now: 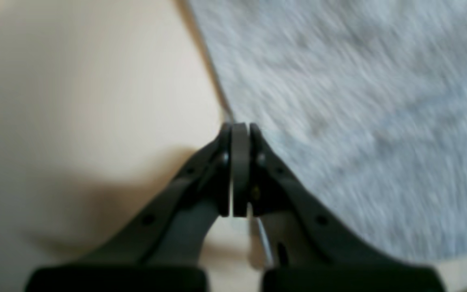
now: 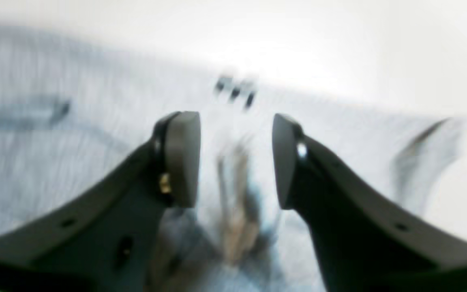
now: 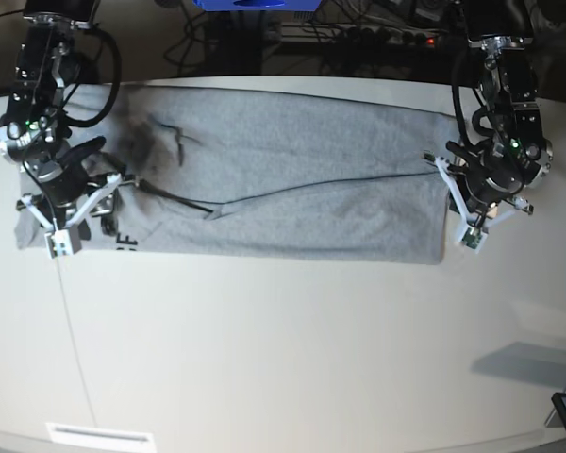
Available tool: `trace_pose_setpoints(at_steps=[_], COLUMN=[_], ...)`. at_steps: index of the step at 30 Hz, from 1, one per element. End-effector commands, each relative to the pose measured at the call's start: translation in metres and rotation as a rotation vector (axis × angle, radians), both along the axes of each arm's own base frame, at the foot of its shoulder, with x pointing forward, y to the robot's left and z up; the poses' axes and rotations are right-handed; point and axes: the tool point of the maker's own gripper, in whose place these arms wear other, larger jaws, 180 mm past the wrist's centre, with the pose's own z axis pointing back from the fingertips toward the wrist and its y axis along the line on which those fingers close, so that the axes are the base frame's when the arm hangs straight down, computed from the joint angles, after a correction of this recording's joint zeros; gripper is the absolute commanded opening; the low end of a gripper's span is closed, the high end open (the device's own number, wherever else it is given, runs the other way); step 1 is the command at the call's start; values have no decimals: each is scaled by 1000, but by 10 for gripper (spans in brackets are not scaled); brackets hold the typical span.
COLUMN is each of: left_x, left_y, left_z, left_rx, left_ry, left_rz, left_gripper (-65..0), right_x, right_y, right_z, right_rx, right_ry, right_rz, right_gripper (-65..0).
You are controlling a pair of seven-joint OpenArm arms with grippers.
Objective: Fold the T-shirt properly
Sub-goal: 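Smooth the strip with both grippers, right gripper sliding along the shirt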
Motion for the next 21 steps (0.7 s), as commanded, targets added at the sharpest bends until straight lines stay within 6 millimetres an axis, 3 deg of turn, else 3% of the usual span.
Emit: trace_pose_setpoints(at_steps=[1, 7, 10, 14, 17, 21], left_x=[13, 44, 53, 54, 57, 57], left_y=[-3, -18, -12, -4, -7, 1], left_z=[14, 27, 17, -2, -9, -20], left_rx=[-6, -71, -96, -116, -141, -106], left_ry=[-60, -126, -99, -40, -61, -56], left_rz=[-6, 9, 40, 72, 65, 77], left_gripper=[-650, -650, -650, -650, -650, -650], right_x=[9, 24, 28, 27, 22, 20], right_y=[5, 42, 55, 58, 54, 53], right_z=[16, 24, 24, 0, -25, -37], right_rx=[-1, 8, 17, 30, 39, 46], right_ry=[-60, -68, -68, 3, 82, 114], right_rz=[25, 128, 160, 166, 157, 153], right_gripper=[-424, -438, -451, -650, -646, -650])
